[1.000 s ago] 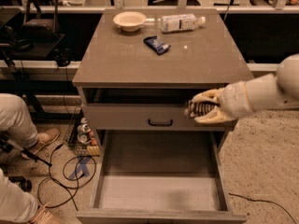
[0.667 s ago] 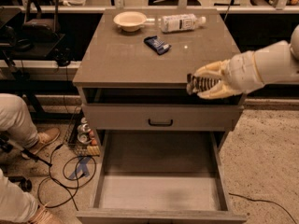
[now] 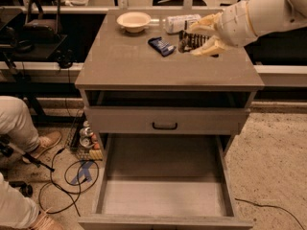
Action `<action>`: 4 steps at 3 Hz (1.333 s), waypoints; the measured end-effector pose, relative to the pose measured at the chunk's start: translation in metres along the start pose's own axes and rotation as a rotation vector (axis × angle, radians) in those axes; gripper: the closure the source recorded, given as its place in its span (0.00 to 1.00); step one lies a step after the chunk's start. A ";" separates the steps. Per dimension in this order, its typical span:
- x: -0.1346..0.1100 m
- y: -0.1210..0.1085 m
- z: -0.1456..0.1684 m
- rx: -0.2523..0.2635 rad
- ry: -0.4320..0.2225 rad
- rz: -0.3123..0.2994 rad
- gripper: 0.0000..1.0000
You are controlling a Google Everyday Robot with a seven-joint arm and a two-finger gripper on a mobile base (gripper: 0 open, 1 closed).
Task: Pick rxbar chocolate from middle drawer and place on counter
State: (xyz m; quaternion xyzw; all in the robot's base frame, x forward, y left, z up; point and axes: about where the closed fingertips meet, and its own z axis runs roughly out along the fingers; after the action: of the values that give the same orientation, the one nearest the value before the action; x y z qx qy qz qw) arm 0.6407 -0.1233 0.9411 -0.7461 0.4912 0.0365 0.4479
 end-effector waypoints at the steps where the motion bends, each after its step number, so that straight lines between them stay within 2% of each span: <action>1: 0.017 -0.028 0.029 0.009 0.010 0.025 0.82; 2: 0.040 -0.049 0.071 -0.012 0.018 0.064 0.51; 4: 0.048 -0.066 0.099 -0.042 0.036 0.089 0.05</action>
Offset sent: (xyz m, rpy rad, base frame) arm 0.1232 0.0310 -0.0484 0.0096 0.0825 -0.0675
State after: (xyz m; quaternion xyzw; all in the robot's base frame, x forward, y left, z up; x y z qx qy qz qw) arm 0.7541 -0.0794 0.8999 -0.7334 0.5310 0.0535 0.4211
